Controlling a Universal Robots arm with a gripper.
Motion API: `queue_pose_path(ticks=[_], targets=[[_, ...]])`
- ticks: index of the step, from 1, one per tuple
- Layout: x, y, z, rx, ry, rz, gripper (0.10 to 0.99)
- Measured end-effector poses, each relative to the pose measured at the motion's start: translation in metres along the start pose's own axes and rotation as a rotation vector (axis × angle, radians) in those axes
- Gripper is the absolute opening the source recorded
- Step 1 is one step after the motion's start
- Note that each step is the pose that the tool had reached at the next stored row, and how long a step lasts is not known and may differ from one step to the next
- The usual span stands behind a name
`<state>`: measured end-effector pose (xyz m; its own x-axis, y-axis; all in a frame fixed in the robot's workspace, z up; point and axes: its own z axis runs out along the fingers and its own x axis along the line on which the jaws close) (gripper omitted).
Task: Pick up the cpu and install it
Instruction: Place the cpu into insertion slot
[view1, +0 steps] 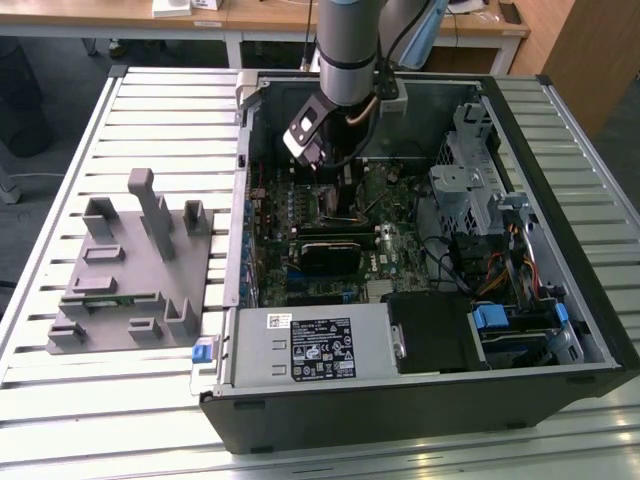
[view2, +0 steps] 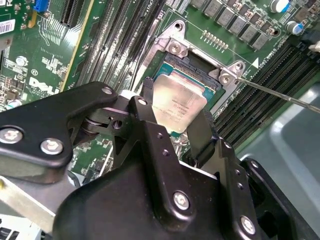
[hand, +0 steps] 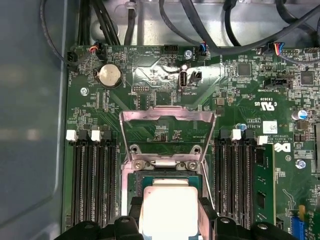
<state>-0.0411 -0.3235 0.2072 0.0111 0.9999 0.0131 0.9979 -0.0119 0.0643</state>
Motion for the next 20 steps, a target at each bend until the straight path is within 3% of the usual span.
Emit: queue_pose_path(ticks=[20], targets=[[0.0019, -0.0014, 0.0071, 0.0, -0.0002, -0.006, 0.522]])
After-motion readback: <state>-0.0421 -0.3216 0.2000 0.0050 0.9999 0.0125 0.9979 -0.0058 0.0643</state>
